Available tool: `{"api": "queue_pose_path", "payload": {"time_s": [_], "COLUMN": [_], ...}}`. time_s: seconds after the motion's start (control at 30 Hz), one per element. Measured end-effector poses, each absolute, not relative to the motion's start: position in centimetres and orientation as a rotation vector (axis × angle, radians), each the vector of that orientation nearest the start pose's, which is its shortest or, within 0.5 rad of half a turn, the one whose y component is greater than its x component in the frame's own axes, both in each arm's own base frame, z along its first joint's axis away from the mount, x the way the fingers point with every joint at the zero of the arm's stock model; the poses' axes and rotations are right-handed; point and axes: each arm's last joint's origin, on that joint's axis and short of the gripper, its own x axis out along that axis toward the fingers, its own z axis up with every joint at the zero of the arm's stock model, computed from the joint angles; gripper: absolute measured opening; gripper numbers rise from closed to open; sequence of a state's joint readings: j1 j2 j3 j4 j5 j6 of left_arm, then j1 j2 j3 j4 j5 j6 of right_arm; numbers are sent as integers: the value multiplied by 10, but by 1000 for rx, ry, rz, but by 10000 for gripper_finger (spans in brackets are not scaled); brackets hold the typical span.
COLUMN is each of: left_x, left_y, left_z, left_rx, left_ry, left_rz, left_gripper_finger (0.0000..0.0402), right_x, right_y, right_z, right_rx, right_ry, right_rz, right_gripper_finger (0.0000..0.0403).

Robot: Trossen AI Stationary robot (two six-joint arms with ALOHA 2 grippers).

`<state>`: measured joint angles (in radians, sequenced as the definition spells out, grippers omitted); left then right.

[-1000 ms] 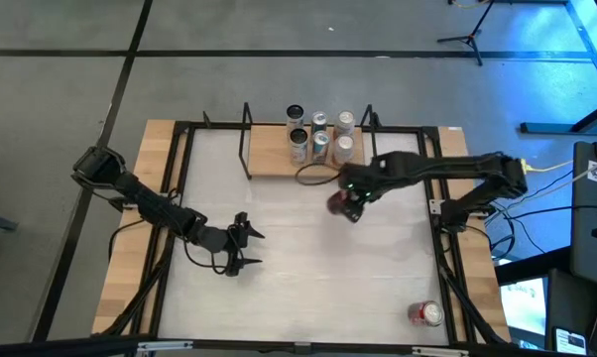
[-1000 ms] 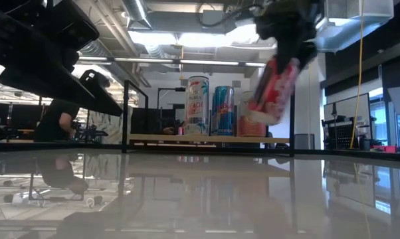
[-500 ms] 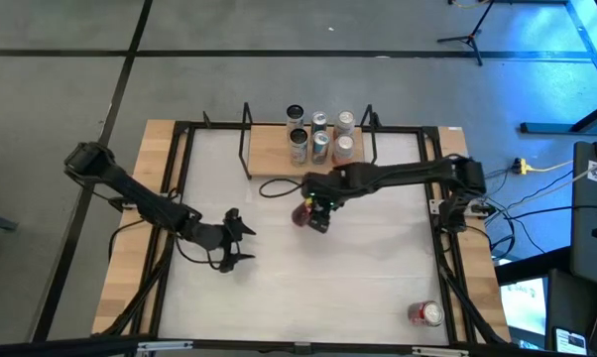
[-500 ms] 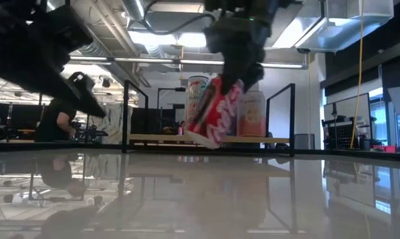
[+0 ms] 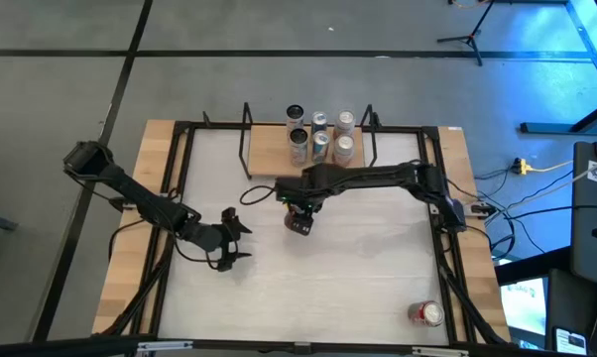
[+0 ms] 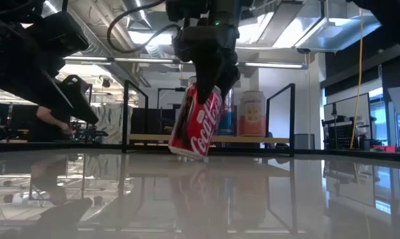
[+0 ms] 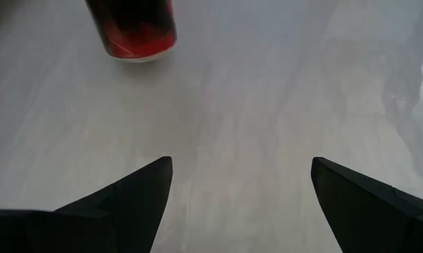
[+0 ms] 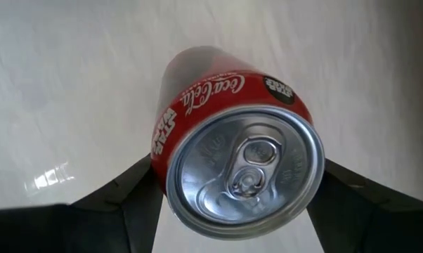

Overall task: Place canned beverage on shelf
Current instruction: Move the top red soda can to center of the table, then put the top red soda can on the shelf

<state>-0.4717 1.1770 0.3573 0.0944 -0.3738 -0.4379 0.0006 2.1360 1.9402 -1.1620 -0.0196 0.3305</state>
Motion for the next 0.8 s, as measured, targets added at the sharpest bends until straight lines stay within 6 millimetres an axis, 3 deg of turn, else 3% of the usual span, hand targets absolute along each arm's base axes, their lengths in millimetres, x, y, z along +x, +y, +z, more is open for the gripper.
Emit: {"api": "queue_pose_path", "payload": {"time_s": [0.2,0.57,0.8], "left_x": [183,184,192], "left_y": [-82,-82,-80], "left_z": [146,147,155], "left_rx": [-119,-124,-126], "left_ry": [666,648,531], "left_rz": [54,57,100], "left_gripper_finger": [330,330,330], "right_x": [439,442,431], "right_y": [1,1,13], "right_z": [240,240,261], "right_rx": [291,283,212], "right_ry": [1355,1332,1307], "right_rz": [-209,-197,-165], "right_gripper_finger": [277,385,390]}}
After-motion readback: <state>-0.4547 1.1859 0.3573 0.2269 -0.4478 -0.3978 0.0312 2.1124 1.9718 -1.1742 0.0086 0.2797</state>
